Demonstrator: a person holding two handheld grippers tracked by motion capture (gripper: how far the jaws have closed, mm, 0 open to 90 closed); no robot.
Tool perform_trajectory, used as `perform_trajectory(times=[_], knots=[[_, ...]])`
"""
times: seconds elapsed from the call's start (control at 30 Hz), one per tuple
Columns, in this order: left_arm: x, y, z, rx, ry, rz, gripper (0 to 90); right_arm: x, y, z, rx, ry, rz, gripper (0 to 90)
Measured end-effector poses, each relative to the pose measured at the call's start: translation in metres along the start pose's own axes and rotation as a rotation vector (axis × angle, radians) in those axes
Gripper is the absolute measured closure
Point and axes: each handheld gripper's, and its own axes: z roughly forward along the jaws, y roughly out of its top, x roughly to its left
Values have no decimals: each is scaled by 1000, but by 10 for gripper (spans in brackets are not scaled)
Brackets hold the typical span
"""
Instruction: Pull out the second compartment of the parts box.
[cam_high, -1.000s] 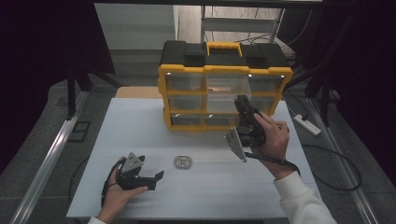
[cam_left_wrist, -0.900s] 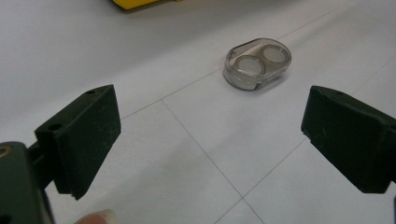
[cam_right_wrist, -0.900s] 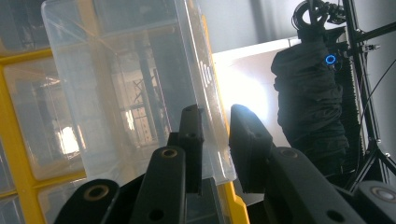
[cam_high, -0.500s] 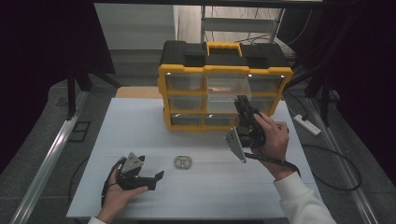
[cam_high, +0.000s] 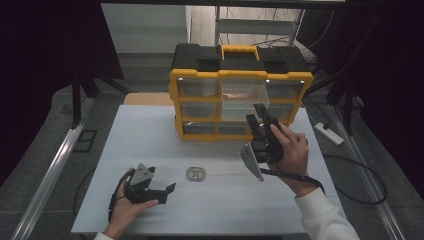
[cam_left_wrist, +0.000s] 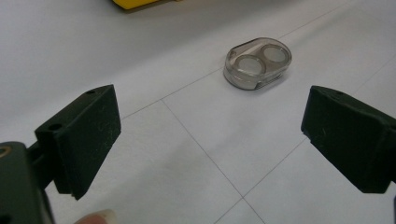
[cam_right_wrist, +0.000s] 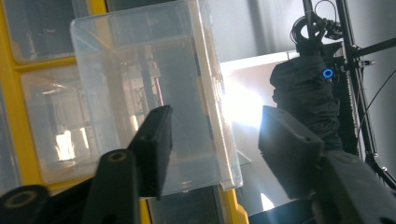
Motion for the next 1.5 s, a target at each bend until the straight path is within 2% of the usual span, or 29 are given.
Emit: perform_trajectory(times=[0.17, 0.43, 0.53, 0.77, 1.03, 1.2, 1.5], knots=[[0, 0, 0, 1, -1, 0, 56, 5, -1, -6, -9, 6, -6, 312], [0, 0, -1, -1, 1, -6, 55, 15, -5, -16, -13, 58, 14, 228], [0, 0, -1, -2, 1, -1, 55, 19, -7, -20, -9, 86, 38, 202], [1, 0, 0, -3, 2, -1, 55, 27, -8, -24, -18, 126, 76, 195], [-1, 2, 1, -6, -1, 18, 55, 36, -5, -27, -24, 179, 111, 194], [-2, 3, 2, -10, -7, 19, 55, 43, -3, -28, -21, 245, 135, 204], [-2, 3, 1, -16, -15, 17, 54, 48, -2, -30, -21, 314, 189, 203]])
